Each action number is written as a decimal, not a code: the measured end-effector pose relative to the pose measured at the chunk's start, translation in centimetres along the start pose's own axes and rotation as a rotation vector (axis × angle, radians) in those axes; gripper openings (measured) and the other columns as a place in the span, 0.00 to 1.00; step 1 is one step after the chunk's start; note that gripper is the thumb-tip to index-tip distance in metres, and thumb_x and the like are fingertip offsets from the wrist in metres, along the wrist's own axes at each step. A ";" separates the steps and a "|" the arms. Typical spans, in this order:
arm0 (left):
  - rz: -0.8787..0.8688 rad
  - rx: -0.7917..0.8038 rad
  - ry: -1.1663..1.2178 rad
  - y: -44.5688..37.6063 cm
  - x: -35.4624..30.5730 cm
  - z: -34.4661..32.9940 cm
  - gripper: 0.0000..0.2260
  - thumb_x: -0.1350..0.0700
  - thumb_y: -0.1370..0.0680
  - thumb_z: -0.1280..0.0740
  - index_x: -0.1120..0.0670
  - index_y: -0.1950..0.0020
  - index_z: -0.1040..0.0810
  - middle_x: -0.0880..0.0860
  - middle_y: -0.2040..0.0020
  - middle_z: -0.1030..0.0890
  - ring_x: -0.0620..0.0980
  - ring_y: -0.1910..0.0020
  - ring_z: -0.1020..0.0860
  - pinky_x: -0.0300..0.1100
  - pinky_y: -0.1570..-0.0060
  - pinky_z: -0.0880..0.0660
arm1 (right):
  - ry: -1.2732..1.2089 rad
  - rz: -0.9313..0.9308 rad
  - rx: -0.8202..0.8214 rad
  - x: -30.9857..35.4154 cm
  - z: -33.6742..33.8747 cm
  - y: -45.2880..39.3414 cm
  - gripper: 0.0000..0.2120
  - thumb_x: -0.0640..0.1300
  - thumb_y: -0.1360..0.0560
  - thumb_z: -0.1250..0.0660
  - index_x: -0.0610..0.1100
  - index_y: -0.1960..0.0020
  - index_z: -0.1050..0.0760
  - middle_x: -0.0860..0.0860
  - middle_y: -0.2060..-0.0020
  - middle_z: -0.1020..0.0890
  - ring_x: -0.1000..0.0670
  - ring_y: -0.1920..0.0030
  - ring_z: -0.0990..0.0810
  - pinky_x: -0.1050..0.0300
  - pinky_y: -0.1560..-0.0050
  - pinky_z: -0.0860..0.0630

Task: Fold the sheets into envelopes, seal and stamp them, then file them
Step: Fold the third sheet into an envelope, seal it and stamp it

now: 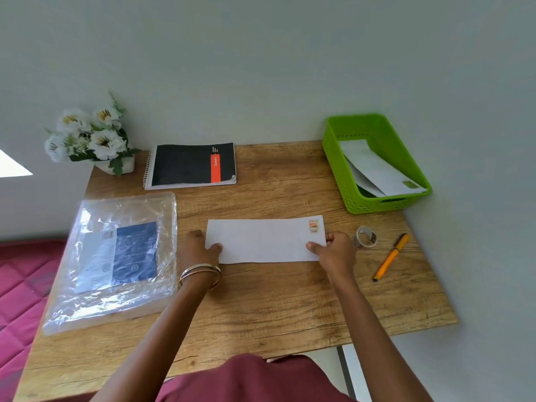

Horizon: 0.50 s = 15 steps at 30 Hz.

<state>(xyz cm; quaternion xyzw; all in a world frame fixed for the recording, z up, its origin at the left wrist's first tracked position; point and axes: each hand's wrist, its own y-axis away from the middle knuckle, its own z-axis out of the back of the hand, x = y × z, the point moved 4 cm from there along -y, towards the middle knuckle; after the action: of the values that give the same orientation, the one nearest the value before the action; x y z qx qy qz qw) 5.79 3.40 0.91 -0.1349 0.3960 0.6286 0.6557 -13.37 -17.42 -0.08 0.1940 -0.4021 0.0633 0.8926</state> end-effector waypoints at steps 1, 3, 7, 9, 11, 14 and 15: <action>0.001 -0.002 0.036 -0.1 0.0 0.3 0.18 0.58 0.28 0.29 0.59 0.40 0.25 0.59 0.45 0.20 0.57 0.48 0.23 0.49 0.47 0.27 | -0.073 0.003 0.019 -0.1 0.1 0.1 0.08 0.39 0.34 0.23 0.44 0.62 0.23 0.48 0.60 0.17 0.46 0.58 0.19 0.48 0.55 0.22; -0.011 0.009 0.087 0.0 -0.2 0.8 0.11 0.57 0.27 0.31 0.58 0.46 0.20 0.56 0.52 0.18 0.54 0.54 0.22 0.46 0.52 0.26 | -0.228 0.000 0.060 0.0 0.5 0.9 0.08 0.36 0.33 0.24 0.45 0.61 0.22 0.48 0.59 0.17 0.47 0.56 0.18 0.51 0.56 0.21; -0.019 0.043 0.252 0.1 -1.4 1.6 0.09 0.56 0.25 0.32 0.56 0.47 0.20 0.52 0.55 0.20 0.54 0.54 0.21 0.49 0.50 0.23 | -0.424 -0.008 0.128 0.2 2.3 2.4 0.08 0.37 0.30 0.26 0.45 0.53 0.21 0.49 0.56 0.16 0.48 0.54 0.17 0.49 0.53 0.19; -0.036 0.076 0.336 0.1 -2.7 2.1 0.09 0.56 0.25 0.33 0.57 0.47 0.21 0.52 0.54 0.20 0.53 0.55 0.20 0.49 0.51 0.22 | -0.497 0.011 0.149 1.0 3.7 3.2 0.10 0.40 0.27 0.28 0.44 0.47 0.22 0.49 0.57 0.15 0.51 0.56 0.16 0.52 0.58 0.19; -0.076 0.132 0.404 0.3 -4.5 2.6 0.08 0.56 0.25 0.32 0.57 0.48 0.20 0.53 0.54 0.18 0.53 0.56 0.20 0.49 0.53 0.21 | -0.569 0.034 0.139 1.7 5.6 3.7 0.08 0.43 0.26 0.30 0.45 0.47 0.21 0.50 0.60 0.15 0.54 0.60 0.16 0.59 0.67 0.23; -0.172 0.211 0.430 0.7 -7.5 3.0 0.05 0.56 0.25 0.32 0.54 0.51 0.20 0.50 0.57 0.18 0.51 0.57 0.19 0.45 0.56 0.22 | -0.597 0.052 0.086 2.1 8.4 3.6 0.07 0.45 0.26 0.30 0.43 0.50 0.20 0.47 0.60 0.15 0.52 0.61 0.17 0.58 0.68 0.25; -0.198 0.234 0.445 0.8 -8.7 3.0 0.05 0.56 0.25 0.32 0.54 0.51 0.20 0.49 0.57 0.18 0.50 0.58 0.20 0.42 0.59 0.22 | -0.595 0.054 0.065 2.1 9.3 3.5 0.07 0.45 0.26 0.30 0.43 0.50 0.20 0.46 0.59 0.15 0.51 0.60 0.17 0.57 0.67 0.25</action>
<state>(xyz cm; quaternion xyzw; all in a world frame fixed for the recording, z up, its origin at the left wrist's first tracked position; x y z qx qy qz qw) 7.00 -0.65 9.09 -0.2308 0.5852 0.4664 0.6219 -19.34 -17.96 8.11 0.2219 -0.6488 0.0401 0.7268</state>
